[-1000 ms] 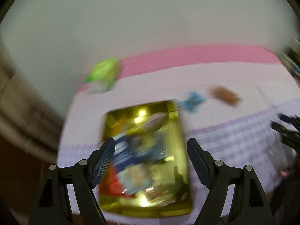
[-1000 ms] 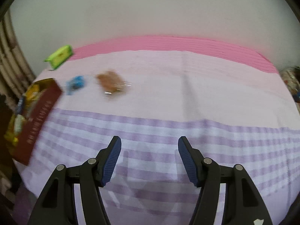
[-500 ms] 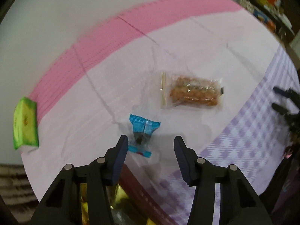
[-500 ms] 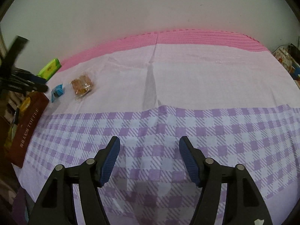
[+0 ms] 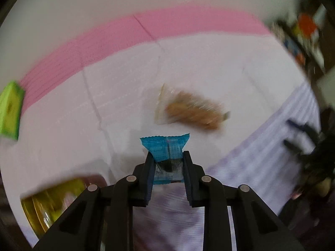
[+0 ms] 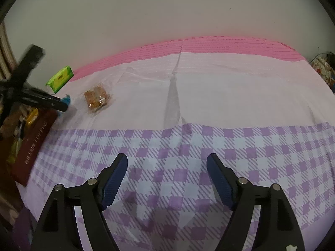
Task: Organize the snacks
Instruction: 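Carry the blue candy toward the tin with the left gripper while the right gripper grasps the peanut brittle bag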
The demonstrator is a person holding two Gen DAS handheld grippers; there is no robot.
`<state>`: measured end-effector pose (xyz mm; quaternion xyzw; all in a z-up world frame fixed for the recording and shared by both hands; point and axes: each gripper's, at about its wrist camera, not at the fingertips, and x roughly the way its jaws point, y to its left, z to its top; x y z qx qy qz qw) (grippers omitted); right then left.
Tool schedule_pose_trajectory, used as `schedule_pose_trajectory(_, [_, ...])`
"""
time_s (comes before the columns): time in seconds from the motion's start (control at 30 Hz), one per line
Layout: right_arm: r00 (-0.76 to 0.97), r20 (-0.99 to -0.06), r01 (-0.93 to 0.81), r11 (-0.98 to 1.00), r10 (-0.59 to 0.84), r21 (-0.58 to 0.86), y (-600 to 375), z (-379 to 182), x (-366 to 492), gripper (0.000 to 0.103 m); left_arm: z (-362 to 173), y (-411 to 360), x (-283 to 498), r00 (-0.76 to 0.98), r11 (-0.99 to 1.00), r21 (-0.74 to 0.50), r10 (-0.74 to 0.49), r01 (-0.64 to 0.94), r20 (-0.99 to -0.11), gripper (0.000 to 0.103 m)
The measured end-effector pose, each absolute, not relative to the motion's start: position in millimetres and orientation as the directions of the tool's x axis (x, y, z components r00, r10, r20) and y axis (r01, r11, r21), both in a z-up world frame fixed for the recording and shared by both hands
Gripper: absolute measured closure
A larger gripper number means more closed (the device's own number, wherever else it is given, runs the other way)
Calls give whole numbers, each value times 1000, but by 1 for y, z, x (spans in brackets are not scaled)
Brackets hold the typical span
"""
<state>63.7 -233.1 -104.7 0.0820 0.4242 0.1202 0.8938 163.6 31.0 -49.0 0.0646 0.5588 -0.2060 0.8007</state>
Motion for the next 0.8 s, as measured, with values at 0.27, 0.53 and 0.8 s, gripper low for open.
schedule_pose_trajectory(0.27, [561,-681,-444,865,472,234,-174,-60,114,27,-7,34,79,403,936,-218,-318,275,-858,77])
schedule_pose_trajectory(0.53, [459,-757,-624,775,465,99,-89,-78,169,27,29,76,33,485,965,-198,-259,173,-835,77])
schedule_pose_trajectory(0.8, [415,-826,-607,792,383,62,-63,-103,206,47,52,134,-3,542,982,-181,-182,54,-821,77])
